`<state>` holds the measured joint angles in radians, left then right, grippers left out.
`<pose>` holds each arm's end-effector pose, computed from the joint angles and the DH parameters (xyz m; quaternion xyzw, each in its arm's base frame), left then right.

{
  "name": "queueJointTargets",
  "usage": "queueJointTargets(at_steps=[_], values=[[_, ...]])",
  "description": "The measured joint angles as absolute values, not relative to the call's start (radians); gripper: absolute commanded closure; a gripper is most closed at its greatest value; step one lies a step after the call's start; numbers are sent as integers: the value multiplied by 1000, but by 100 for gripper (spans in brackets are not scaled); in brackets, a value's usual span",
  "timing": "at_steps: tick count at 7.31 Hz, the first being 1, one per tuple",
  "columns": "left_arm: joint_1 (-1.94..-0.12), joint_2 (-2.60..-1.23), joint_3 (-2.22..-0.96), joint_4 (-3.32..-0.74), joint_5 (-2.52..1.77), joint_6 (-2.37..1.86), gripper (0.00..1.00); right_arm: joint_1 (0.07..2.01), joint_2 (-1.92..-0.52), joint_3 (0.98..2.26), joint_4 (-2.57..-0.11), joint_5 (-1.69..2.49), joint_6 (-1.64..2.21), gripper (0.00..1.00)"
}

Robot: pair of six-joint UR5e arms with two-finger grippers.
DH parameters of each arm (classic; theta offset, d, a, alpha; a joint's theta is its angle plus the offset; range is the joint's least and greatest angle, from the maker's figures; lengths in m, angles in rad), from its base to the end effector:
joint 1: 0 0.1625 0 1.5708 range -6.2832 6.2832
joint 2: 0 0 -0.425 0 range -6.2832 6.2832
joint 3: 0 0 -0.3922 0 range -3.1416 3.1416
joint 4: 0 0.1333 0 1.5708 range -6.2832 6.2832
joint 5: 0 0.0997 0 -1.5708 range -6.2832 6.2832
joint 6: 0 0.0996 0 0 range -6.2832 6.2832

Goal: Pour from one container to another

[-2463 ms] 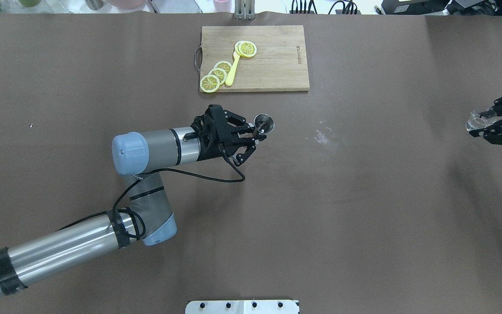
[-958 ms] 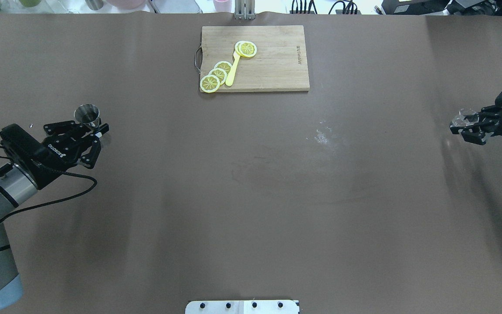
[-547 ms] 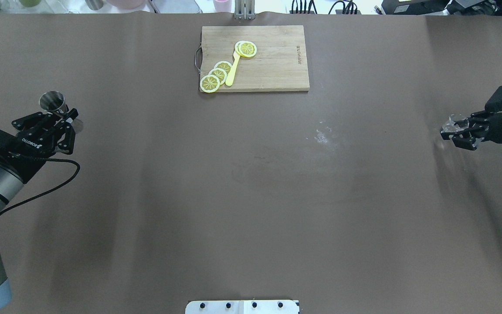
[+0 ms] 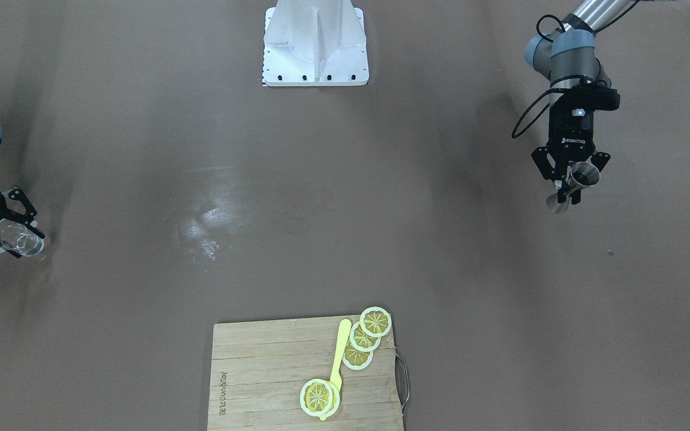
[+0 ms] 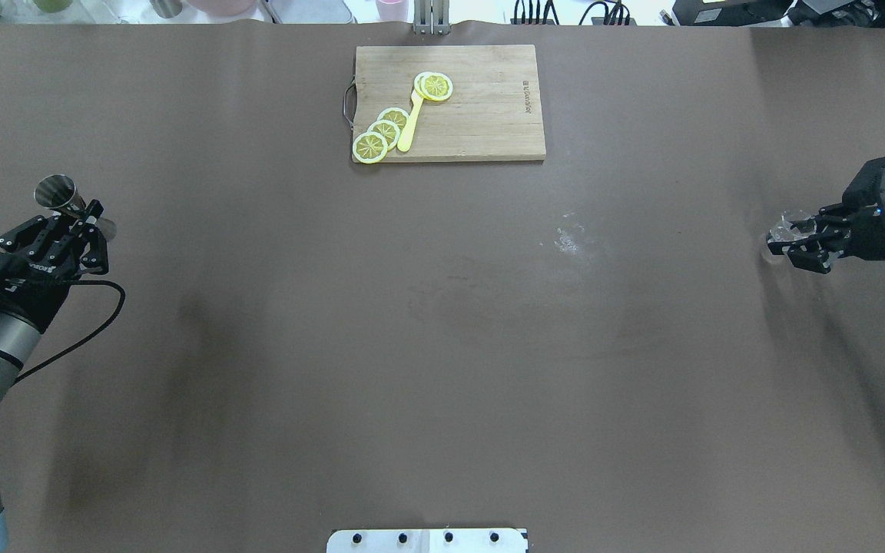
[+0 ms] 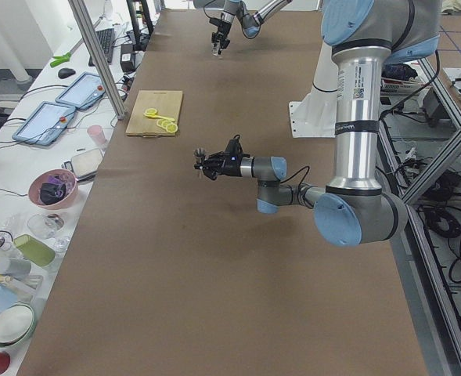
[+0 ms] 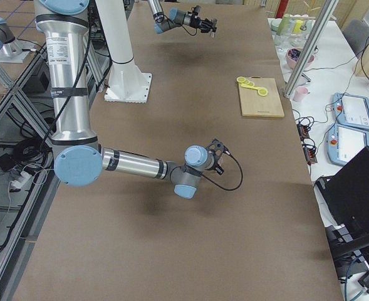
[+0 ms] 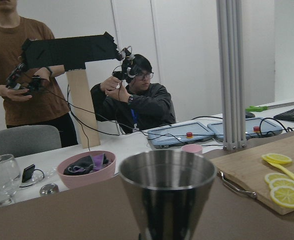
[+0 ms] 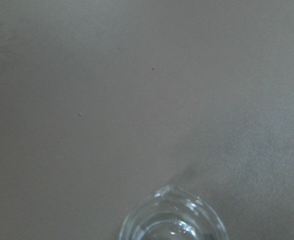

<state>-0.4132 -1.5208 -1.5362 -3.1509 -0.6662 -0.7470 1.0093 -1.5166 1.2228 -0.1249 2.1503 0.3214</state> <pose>0.3166 -0.3698 0.5253 0.6157 0.3125 -0.1565 0.7062 -0.2076 -0.4779 0.6432 0.3696 -0.4397 -0.2508 0.7792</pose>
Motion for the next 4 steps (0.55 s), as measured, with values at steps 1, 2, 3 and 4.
queueJointTargets(at_steps=[1,2,3,4], values=[[-406,-1489,-1568,-3097,-652,-811,100,1006,-1517,1222,-125,2150,320,100],[-403,-1453,-1607,-3048,-649,-863,100,1005,-1518,1222,-124,2148,319,100],[-399,-1429,-1626,-3012,-648,-907,100,1003,-1519,1222,-124,2143,318,100],[-394,-1418,-1626,-2991,-647,-941,100,998,-1521,1222,-124,2136,318,100]])
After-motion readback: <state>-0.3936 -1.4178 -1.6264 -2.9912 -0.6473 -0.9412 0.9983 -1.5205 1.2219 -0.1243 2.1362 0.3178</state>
